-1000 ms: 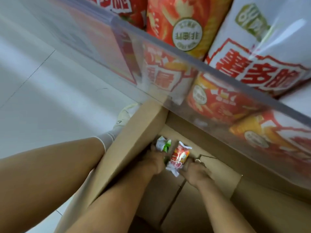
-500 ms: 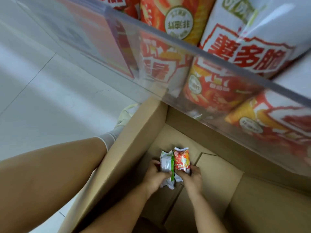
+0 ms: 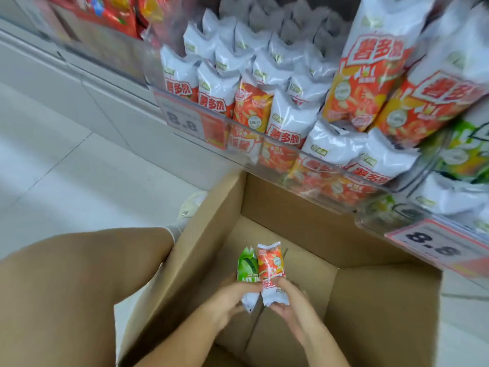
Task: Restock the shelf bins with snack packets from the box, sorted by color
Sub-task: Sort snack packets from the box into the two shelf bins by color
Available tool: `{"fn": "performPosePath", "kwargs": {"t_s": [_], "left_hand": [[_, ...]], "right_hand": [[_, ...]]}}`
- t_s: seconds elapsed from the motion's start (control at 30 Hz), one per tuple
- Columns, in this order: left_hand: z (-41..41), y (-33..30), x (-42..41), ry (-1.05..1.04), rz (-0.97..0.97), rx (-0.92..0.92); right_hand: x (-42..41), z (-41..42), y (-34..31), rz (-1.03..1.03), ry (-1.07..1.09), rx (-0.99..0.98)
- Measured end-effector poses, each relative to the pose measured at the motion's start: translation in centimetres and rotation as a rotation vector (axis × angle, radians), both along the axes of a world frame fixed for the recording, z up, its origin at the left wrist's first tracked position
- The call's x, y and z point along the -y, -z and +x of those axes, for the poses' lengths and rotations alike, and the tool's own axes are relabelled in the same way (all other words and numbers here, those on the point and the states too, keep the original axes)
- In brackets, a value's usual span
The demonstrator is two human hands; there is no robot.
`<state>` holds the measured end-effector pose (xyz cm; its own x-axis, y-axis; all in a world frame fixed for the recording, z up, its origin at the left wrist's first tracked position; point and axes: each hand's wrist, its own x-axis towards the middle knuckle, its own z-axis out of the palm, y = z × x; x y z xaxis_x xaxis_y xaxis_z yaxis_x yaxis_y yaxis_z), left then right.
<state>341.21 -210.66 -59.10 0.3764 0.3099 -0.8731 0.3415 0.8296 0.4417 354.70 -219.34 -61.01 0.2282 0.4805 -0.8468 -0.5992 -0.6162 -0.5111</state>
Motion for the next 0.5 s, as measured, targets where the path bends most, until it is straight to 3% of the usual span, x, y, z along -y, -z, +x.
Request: {"fn": "performPosePath", "kwargs": {"t_s": [0.27, 0.5], "left_hand": [[-0.1, -12.5, 0.4, 0.205, 0.277, 0.143], [-2.0, -21.0, -1.4, 0.088, 0.609, 0.217]], "right_hand": [[1.7, 0.7, -14.6, 0.270, -0.096, 0.185], [3.2, 0.2, -23.7, 0.484, 0.062, 0.237]]}}
